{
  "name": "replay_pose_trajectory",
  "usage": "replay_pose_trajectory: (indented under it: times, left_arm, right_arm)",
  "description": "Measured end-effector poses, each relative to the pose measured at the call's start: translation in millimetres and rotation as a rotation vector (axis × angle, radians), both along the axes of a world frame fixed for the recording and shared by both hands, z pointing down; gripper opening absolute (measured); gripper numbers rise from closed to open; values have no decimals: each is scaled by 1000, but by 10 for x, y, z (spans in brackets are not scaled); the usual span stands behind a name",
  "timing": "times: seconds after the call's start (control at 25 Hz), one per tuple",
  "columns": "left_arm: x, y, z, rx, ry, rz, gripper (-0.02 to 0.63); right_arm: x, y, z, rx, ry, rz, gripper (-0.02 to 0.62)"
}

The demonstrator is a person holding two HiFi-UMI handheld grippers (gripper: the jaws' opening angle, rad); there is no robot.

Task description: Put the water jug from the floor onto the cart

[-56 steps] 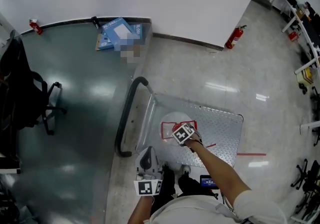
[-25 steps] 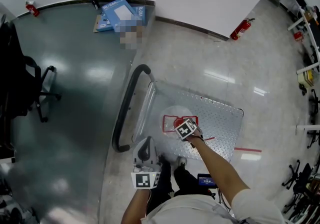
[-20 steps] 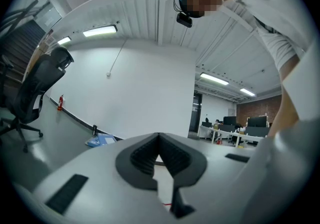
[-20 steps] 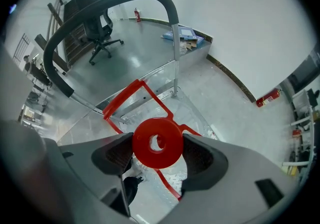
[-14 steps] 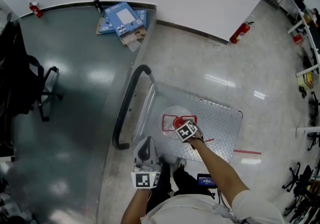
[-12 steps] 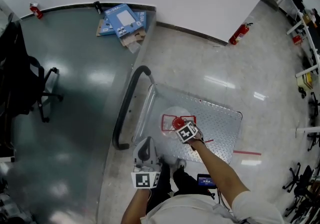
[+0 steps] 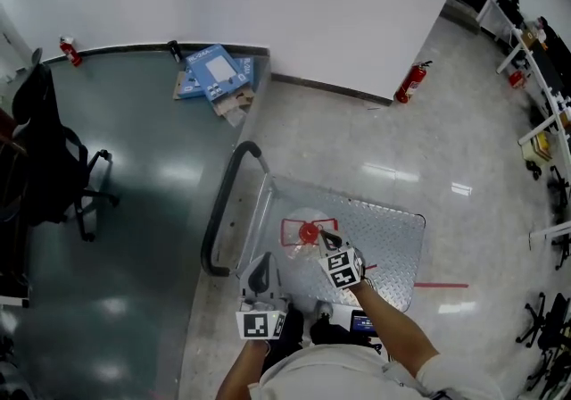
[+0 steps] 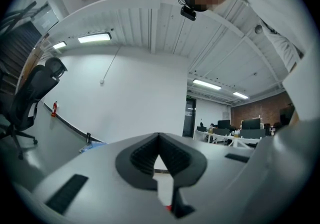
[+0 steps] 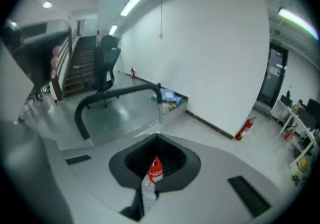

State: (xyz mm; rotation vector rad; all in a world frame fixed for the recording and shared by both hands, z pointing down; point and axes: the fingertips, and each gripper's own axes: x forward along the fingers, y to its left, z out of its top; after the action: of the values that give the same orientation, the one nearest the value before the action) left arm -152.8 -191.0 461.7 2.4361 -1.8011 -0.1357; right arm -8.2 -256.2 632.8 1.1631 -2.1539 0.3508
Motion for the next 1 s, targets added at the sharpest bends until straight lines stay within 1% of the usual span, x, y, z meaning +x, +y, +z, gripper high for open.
replay_pose_trajectory:
  times: [0.08,0.16,0.24,0.32,0.4,0.52,0.64,0.76,1.0]
  left_arm:
    - [78,74,-119,14,1,3,3]
    - [140,152,-238,32,6,4,3]
    - [200,224,-338,48,18,6,3]
    - [275,294,-412,57,27,12,3]
    - [362,371,-462,63,25,25,3]
    - [500,446,-475,67,17,49,3]
    - [606,471,-507,75,8,69,3]
    - [648,497,-541,88,0,79,3]
    - [639,551,-585,103,-2,67,3]
  right_arm:
    - [68,129,-532,144,-66,4,11]
    - [121,330,-1021,262,-148,-6,11]
    - [202,547,-1386,348,-216,-10,11]
    - [339,732,-1626,400,-275,26,11]
    - [475,910,-1725,417,-317,68,11]
    - [611,1116,-1676,401,-338,93,11]
    - [654,1239,-1618,382,-345,80,11]
    - [644,1296,-1635,385,-355,67,11]
    - [579,1269,-1714,408,-372,43,11]
